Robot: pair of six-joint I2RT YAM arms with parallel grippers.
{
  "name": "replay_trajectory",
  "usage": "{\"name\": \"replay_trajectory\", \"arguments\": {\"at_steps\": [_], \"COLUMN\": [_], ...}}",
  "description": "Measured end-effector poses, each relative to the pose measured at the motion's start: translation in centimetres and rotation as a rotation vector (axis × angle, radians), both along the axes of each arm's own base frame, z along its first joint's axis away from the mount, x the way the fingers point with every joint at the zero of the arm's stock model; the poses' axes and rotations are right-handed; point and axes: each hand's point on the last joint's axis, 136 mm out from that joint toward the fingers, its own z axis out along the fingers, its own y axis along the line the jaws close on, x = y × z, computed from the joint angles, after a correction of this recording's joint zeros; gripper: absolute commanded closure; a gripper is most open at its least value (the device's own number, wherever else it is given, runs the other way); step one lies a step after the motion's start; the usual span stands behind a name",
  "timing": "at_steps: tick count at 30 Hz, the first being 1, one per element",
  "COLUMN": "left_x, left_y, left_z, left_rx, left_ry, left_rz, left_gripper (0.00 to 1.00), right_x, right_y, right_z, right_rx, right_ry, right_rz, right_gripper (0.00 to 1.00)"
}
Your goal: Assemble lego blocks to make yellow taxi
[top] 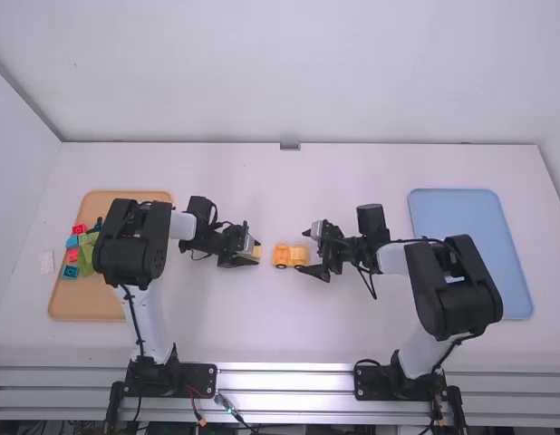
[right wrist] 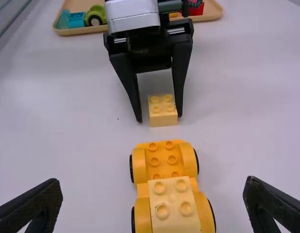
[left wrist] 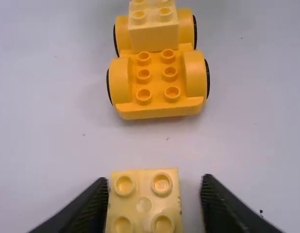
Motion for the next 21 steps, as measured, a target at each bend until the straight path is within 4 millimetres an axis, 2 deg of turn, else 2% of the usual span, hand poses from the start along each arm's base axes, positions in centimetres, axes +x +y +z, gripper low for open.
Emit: {"name": "replay_trajectory", "arguments": {"at_steps": [4, 5, 10, 13, 21], "left_x": [0.0, 0.0, 0.4, 0.6, 0.6], "left_y": [0.0, 0.1, 1.1, 1.8, 1.6], "left_z": [-0.1, -0.1, -0.1, 0.0, 0.0], "left_rx": [0.003, 0.003, 0.002, -0.002, -0.002], "left_ry": [0.012, 0.018, 0.02, 0.025, 0.017], "left_rz": [0.009, 0.013, 0.043, 0.065, 0.056], "left_gripper": [0.47, 0.55, 0.61, 0.69, 0.66], "right_x": [-0.2, -0.3, -0.3, -0.3, -0.3], "right_y": [-0.1, -0.2, -0.2, -0.2, -0.2], "right_z": [-0.4, -0.5, -0.6, -0.5, -0.6], "right_rx": [-0.011, -0.012, -0.015, -0.015, -0.017], "right_ry": [0.009, 0.013, 0.013, 0.012, 0.013], "right_rz": [-0.007, -0.008, -0.01, -0.01, -0.012], "right_gripper": [0.01, 0.01, 0.01, 0.01, 0.01]}}
